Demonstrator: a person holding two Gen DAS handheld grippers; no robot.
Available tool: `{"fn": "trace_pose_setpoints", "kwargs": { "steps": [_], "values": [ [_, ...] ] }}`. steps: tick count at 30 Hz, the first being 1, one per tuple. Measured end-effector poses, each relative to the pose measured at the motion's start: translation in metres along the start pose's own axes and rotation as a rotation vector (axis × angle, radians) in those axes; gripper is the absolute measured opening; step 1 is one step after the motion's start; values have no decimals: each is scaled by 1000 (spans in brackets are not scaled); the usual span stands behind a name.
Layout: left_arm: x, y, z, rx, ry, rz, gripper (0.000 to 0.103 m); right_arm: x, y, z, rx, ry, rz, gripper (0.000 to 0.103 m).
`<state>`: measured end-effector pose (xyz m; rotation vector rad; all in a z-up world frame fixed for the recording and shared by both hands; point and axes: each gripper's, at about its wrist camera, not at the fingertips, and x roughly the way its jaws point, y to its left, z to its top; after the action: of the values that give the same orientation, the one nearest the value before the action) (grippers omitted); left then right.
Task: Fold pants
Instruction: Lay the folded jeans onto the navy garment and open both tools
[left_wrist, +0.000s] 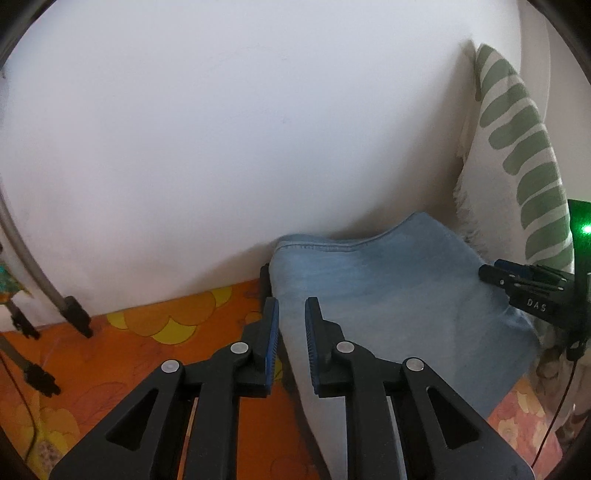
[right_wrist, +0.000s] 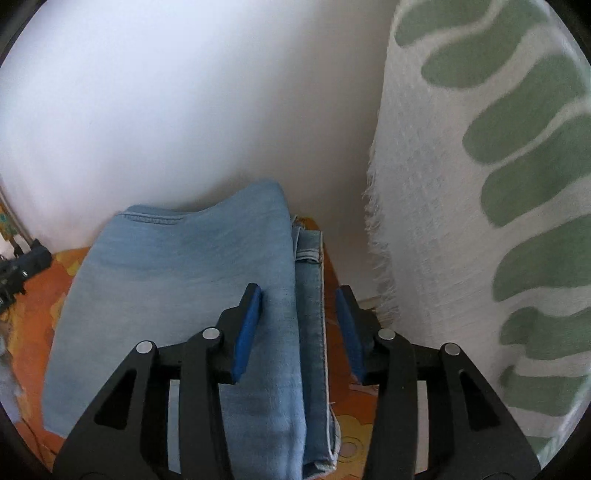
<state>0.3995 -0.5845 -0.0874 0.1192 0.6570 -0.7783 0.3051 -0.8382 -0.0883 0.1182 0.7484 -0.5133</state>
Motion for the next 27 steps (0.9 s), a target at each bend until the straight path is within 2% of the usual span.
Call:
{"fn": "trace_pose_setpoints", "kwargs": {
  "steps": [6, 11, 13, 19, 24, 27],
  "values": [
    [-29, -8, 0, 31, -6, -17, 13, -28, 4, -1, -20, -20, 12, 43],
    [-53, -24, -1, 46, -6, -32, 13, -54, 8, -24, -60, 11, 28, 43],
    [-72, -29, -6, 54, -9, -44, 13, -63, 8, -37, -83, 19, 4, 43],
    [-132, -43, -18, 71, -47, -69, 14, -108, 12, -67, -102, 8, 19, 45],
    [-184, -56, -30, 100, -82, -79, 28, -160, 15, -85, -68, -36, 64, 45],
    [-212, -61, -37, 104, -102, -91, 32, -191, 19, -93, -54, -64, 82, 46]
  ]
}}
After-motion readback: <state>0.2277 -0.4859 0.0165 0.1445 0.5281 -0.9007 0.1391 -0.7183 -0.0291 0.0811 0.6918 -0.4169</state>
